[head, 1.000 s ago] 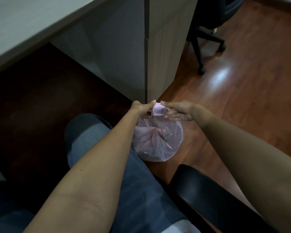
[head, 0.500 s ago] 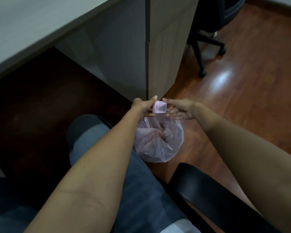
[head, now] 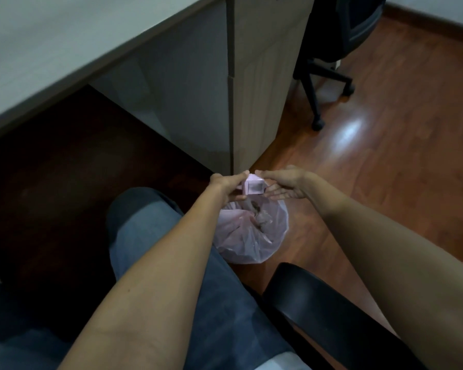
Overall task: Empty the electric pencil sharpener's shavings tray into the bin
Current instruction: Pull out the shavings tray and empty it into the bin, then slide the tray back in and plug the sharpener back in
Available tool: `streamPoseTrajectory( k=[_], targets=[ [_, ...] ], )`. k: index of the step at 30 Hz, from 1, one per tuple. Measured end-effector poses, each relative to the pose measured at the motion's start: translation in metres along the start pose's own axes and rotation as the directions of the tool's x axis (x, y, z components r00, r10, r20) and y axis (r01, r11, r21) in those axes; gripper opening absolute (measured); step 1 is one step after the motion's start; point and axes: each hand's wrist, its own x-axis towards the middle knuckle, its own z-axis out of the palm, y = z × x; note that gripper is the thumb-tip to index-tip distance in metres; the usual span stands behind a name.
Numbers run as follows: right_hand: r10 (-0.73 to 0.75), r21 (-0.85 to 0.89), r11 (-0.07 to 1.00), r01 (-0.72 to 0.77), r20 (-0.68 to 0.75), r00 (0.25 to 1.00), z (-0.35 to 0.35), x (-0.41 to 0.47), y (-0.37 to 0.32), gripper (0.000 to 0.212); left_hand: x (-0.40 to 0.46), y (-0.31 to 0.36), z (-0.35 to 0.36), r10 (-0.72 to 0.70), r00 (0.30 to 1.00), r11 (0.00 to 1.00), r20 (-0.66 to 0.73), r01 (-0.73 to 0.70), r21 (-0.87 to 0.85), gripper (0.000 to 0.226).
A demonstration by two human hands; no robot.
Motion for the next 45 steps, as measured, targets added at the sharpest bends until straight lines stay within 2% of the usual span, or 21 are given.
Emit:
streamPoseTrajectory(
  k=[2,6,10,14,19,22,27,33,37,40,45],
  targets=[
    [0.007,-0.013,1.000,-0.007,0.011,1.000,0.006,-0.001,0.004,0.052,0.000,-0.006,-0.003,-0.010,1.000,1.000,-0.005,0.010,0.005,0.047],
    [-0.064,0.047,0.997,0.063,0.018,0.998,0.011,-0.001,0.004,0.047,-0.001,-0.008,-0.007,0.086,0.996,0.996,-0.038,-0.087,-0.021,0.025],
    [-0.163,0.114,0.981,0.155,0.062,0.985,0.004,-0.006,-0.004,0.035,-0.002,-0.002,-0.014,0.236,0.971,0.971,0.030,-0.235,-0.040,0.023],
    [-0.261,0.143,0.958,0.250,0.059,0.964,-0.002,-0.020,-0.012,0.044,-0.013,0.006,-0.026,0.286,0.953,0.958,0.102,-0.283,-0.049,0.047],
    [-0.385,0.095,0.921,0.379,0.058,0.921,-0.013,-0.048,-0.031,0.055,-0.037,0.026,-0.041,0.374,0.895,0.923,0.243,-0.385,-0.002,0.060],
    [-0.472,0.076,0.881,0.467,0.060,0.880,-0.019,-0.065,-0.048,0.059,-0.051,0.044,-0.044,0.482,0.830,0.854,0.281,-0.517,0.060,0.070],
    [-0.612,0.052,0.791,0.610,0.068,0.788,-0.032,-0.104,-0.087,0.044,-0.084,0.089,-0.047,0.616,0.725,0.740,0.307,-0.667,0.090,0.063],
    [-0.723,0.095,0.689,0.718,0.027,0.690,-0.049,-0.144,-0.134,0.046,-0.132,0.145,-0.046,0.702,0.636,0.615,0.321,-0.768,0.176,0.072],
    [-0.790,0.140,0.607,0.782,0.005,0.613,-0.057,-0.168,-0.166,0.057,-0.165,0.184,-0.048,0.767,0.560,0.524,0.313,-0.828,0.199,0.061],
    [-0.827,0.172,0.555,0.814,0.010,0.562,-0.057,-0.185,-0.194,0.047,-0.185,0.211,-0.056,0.811,0.499,0.457,0.305,-0.866,0.203,0.054],
    [-0.868,0.154,0.496,0.854,0.067,0.492,-0.043,-0.210,-0.243,0.045,-0.213,0.241,-0.083,0.845,0.478,0.446,0.239,-0.878,0.176,0.047]
  ],
)
